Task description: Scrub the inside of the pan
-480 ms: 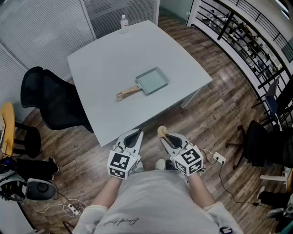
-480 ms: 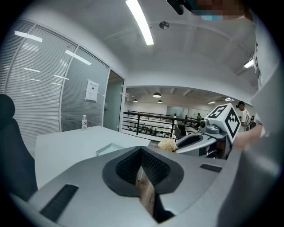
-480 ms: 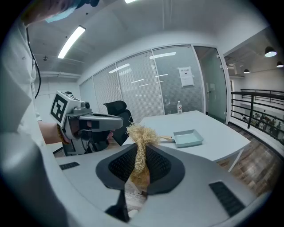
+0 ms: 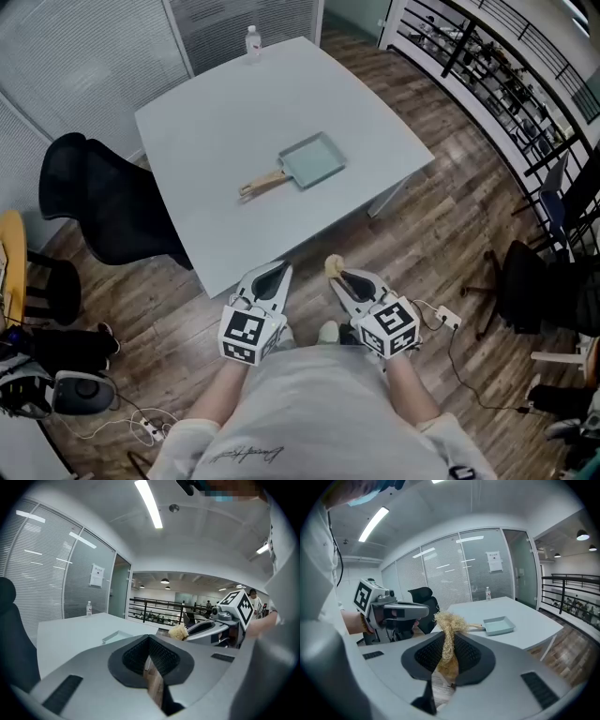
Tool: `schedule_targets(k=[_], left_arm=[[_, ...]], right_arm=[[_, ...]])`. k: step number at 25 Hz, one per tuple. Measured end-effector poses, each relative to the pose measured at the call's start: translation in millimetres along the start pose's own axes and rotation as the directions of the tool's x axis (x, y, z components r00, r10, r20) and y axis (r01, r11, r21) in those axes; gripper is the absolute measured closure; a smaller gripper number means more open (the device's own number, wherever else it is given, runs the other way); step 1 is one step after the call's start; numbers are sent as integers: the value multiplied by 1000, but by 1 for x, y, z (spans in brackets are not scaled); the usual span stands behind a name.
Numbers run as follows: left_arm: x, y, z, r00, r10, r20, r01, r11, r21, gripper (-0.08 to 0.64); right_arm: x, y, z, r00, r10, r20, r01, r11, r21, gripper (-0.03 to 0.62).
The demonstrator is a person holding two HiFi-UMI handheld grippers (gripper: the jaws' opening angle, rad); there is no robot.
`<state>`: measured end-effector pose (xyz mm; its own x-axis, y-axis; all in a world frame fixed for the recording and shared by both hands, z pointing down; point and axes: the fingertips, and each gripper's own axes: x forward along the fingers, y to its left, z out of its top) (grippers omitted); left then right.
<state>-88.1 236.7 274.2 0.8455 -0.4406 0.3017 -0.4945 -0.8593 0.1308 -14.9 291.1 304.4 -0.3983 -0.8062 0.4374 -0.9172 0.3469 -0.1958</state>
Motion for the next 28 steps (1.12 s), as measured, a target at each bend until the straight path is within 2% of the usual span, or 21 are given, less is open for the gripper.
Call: schedule_targets(k=[3,10,18,28], left_arm=[[-5,6,-4,1000,-11,-2,11,1000,-3,549],[-16,18,-9,998,-63,0,63,998,13,549],[-26,33,-15,996,-88,11,88,996,4,549],[-6,43,-16,996,-86,8,86,996,-4,549]], right_arm=[[3,5,2,1000,-4,19,4,999,37,514],[15,18,6,999,-38,35,36,998,51,514],[23,34,4,998,-59,27,58,997,48,514],[36,15,4,998,-59,25,58,997,56,515]])
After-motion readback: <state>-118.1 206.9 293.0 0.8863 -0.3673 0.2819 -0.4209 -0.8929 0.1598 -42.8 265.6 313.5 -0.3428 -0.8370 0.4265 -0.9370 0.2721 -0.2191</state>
